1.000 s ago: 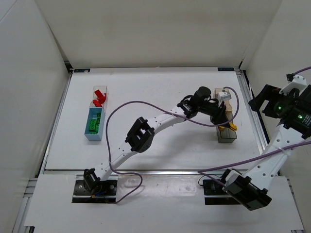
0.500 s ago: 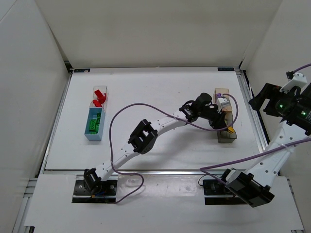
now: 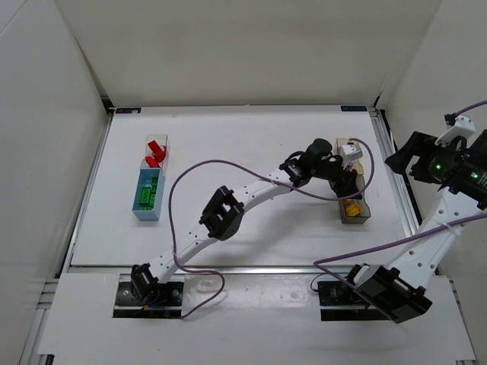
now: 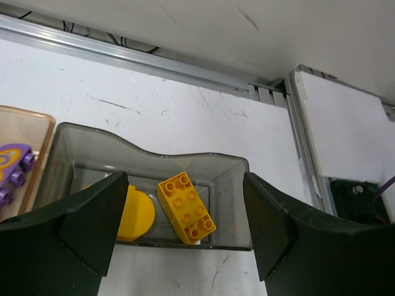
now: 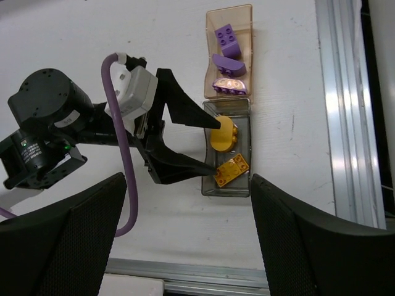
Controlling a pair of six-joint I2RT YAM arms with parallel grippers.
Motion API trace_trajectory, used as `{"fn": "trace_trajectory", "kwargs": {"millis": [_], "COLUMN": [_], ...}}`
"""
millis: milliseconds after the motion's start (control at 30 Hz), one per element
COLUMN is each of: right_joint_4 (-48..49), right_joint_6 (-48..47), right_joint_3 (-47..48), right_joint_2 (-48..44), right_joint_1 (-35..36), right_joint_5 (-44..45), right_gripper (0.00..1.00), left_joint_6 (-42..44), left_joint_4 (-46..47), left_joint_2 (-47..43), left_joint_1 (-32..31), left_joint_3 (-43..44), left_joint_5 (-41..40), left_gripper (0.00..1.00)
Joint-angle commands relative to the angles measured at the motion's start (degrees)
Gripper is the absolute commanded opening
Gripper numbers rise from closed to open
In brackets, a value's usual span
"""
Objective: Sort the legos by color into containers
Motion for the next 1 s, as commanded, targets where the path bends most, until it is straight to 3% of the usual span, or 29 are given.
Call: {"fn": "trace_trajectory", "kwargs": {"millis": [0,200,300,367,467,633,733,833,967], "right_joint_4": [2.6,8.8,13.3,16.2,21.0,24.5,25.7,27.1,27.6], "right_joint_6": [-0.8,3.8,6.8,7.4,8.7,7.7,8.8,10.9,12.8], "right_joint_3": [-1.9,-3.7,-3.5,-3.7,-2.8,1.5,8.3,12.3,17.8], "right_joint_2": [-1.3,3.2,7.0,9.6,12.9,22.1,29.1,35.9,42.6], "right_joint_1": [0.1,3.3,12.8,18.3,28.2,40.6,44.5,46.3,46.8], "right_joint_5": [-5.5,-10.1,-7.2,-3.1,1.2,4.4,5.6,5.3,5.9], "right_gripper": [0.84,0.84,0.84,0.84,0.85,0.87,0.88,0.88,0.88], "left_joint_6": [-3.0,-2.3,0.2,3.1,5.7,8.5,10.6,9.8,9.6], "left_joint_4": [-0.8,-12.0,-22.5,-28.9,-33.4,-36.7,-40.1,-42.6,-40.5], "left_joint_2": [-9.1,-18.1,-23.6,-28.5,-35.1,-44.5,-50.2,-54.7,-62.9], "left_joint_1": [2.7,8.9,12.9,15.9,20.8,30.6,34.1,36.1,39.6], "left_joint_3": [2.2,-2.5,-6.4,-10.6,-16.0,-27.1,-33.3,-40.3,-52.3], "left_joint_5": [-1.0,-2.1,-5.3,-7.6,-10.3,-10.6,-18.8,-28.6,-31.9], "left_gripper": [0.86,0.86,0.90,0.99,0.99,1.00,0.99,0.99,0.99]}}
